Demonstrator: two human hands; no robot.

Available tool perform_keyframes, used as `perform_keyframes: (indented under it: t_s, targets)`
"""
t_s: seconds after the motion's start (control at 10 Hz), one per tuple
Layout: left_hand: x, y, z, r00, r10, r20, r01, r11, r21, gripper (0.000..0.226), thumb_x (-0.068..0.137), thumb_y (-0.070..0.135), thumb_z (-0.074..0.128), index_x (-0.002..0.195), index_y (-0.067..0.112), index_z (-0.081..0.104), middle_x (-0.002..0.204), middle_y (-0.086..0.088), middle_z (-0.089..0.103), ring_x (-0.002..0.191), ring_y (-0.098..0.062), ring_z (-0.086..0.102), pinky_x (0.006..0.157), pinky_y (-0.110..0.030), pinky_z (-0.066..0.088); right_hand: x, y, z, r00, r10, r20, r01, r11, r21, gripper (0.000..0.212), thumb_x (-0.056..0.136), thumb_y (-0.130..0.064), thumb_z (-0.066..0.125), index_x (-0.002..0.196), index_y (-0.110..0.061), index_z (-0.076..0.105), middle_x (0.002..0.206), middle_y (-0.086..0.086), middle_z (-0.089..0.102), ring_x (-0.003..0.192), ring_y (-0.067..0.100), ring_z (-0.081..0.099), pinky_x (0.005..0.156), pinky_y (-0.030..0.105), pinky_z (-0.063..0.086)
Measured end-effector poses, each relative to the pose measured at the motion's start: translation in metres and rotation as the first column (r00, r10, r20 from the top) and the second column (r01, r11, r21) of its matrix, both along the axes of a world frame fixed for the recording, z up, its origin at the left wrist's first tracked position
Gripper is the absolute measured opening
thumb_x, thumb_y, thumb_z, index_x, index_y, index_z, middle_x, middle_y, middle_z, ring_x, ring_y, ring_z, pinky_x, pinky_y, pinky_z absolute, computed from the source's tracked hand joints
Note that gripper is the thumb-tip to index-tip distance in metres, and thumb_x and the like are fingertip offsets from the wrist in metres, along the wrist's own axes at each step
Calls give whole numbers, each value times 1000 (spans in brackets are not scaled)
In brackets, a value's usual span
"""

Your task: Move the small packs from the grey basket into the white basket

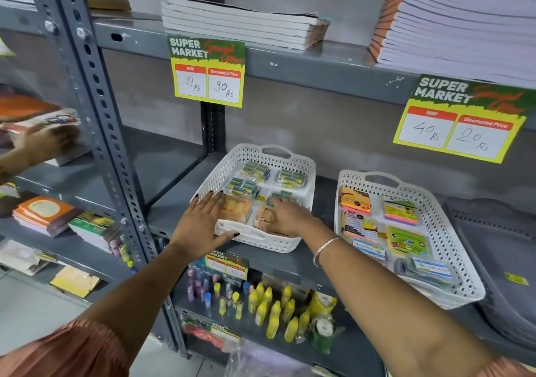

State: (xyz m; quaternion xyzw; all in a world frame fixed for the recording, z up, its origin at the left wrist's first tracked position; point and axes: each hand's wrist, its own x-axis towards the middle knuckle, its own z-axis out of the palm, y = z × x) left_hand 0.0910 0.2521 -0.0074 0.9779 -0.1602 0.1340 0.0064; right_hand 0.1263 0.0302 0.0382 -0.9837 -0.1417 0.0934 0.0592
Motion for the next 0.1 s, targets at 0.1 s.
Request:
perform_keyframes:
  t_s: [0.1]
  targets:
    - [3,0,-6,1000,0,10,0,1000,-11,102,75,79,-3,143,6,13,152,-13,19,139,-24,9,112,-42,5,-4,-4,8,989,-29,143,16,996,92,72,86,-43,60,144,-13,31,146,11,42,135,28,37,104,44,42]
